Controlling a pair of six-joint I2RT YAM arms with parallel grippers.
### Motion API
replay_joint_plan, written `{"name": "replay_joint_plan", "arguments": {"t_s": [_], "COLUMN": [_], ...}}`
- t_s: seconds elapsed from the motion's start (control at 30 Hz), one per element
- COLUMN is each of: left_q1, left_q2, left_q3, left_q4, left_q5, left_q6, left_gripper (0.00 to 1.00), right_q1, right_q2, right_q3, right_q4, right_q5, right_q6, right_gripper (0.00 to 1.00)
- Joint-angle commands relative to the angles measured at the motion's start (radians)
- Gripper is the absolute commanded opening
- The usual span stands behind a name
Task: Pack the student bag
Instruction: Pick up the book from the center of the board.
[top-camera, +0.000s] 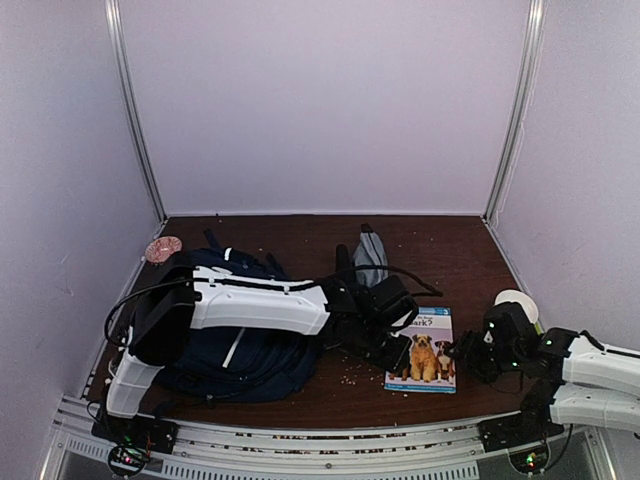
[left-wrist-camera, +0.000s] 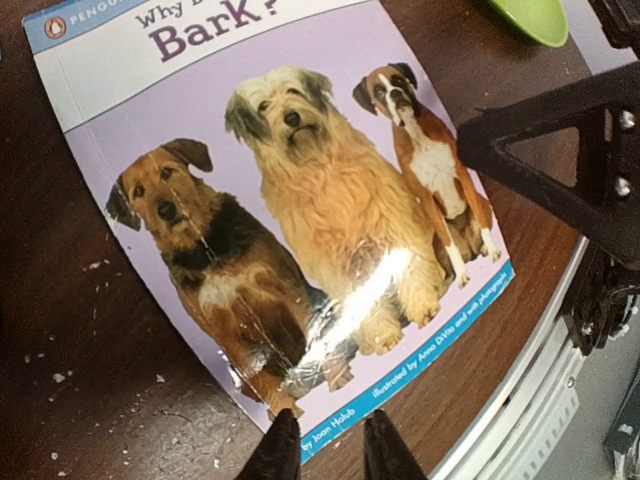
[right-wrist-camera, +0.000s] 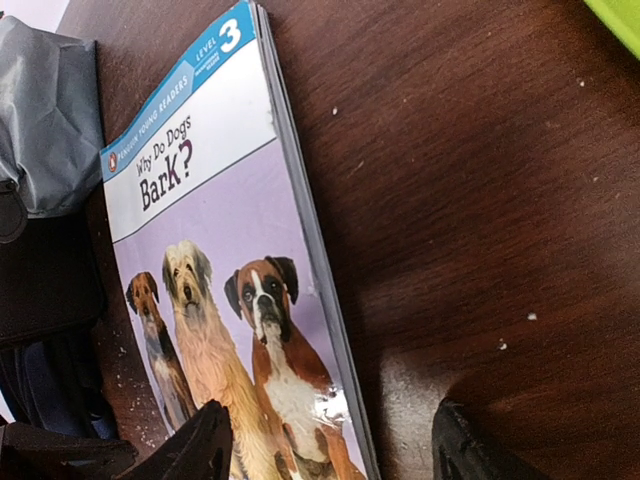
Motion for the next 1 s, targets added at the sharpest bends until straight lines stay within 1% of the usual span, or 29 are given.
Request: {"name": "replay_joint_plan", "arguments": {"t_s": [0.0,0.17,0.3,0.4,0.53,0.6,0.73,0.8,0.87,0.97], "left_q1": [0.013,0.023,0.031,0.032,0.032,0.031,0.031,0.031,0.032,0.031], "left_q2": [0.051,0.123,0.158,0.164,0.164,0.161,0.16,0.159,0.156,0.147], "left_q3": [0.071,0.093,0.079,0.066,0.048,0.036,0.022,0.022,0.021,0.018], "left_q4": [0.02,-0.004,-0.014,-0.009,0.001,0.005,0.019,0.019,0.019,0.019], "left_q5": [0.0,0.002,0.019,0.022,0.026,0.026,0.035,0.035,0.033,0.03], "left_q6": [-0.043,-0.02,-0.022,-0.029,-0.038,-0.041,-0.046,-0.045,-0.043,-0.04], "left_gripper": [0.38,0.35,0.32,0.3,0.26,0.25,0.22,0.21,0.2,0.2], "right_q1": [0.001,0.007,0.009,0.015,0.036,0.054,0.071,0.074,0.074,0.076], "right_q2": [0.012,0.05,0.105,0.151,0.206,0.214,0.169,0.132,0.099,0.047], "right_q3": [-0.025,-0.039,-0.051,-0.057,-0.064,-0.059,-0.051,-0.053,-0.05,-0.038], "right_q4": [-0.052,0.0,0.056,0.12,0.225,0.25,0.253,0.249,0.227,0.174], "right_q5": [0.022,-0.019,-0.059,-0.086,-0.135,-0.142,-0.124,-0.111,-0.1,-0.084], "right_q6": [0.021,0.019,0.017,0.023,0.049,0.06,0.07,0.075,0.073,0.064], "right_gripper": [0.69,0.68,0.67,0.64,0.58,0.54,0.43,0.34,0.22,0.09]}}
